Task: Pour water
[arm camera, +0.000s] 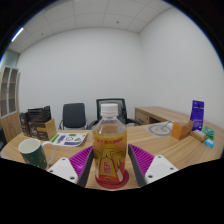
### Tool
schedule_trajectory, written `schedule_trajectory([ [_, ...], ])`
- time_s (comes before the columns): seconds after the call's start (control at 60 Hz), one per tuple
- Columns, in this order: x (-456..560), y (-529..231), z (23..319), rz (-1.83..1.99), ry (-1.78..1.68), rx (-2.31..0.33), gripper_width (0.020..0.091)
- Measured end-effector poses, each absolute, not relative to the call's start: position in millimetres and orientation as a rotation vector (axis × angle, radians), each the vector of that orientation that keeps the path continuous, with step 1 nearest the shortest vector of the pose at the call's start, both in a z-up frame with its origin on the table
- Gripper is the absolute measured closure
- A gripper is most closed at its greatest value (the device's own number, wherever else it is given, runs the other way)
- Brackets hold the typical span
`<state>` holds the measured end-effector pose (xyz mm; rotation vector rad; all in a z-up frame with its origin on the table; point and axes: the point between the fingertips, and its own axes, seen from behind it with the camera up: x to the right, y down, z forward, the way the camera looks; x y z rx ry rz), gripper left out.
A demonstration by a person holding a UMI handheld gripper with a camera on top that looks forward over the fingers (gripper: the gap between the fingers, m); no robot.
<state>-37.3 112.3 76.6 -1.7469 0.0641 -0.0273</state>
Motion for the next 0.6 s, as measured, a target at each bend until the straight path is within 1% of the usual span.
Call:
schedule_trajectory([
  [0.05,-40.1,106.0,79.9,0.012,0.09,-1.752,0.0291],
  [0.083,-38.1,100.1,89.8,0.039,0.099,-1.733,0.0258],
  [0.15,-40.4,84.1,96.7,0.059,0.102,-1.733,0.0272],
  [0.3,-61.8,20.9,115.3,0.065,0.045,-1.712,0.0271],
  [0.45,-112.9,-37.3,122.4,0.166,-0.02,-1.668,0.0271],
  [0.6,-144.0,-59.9,120.8,0.19,-0.064,-1.628,0.028],
])
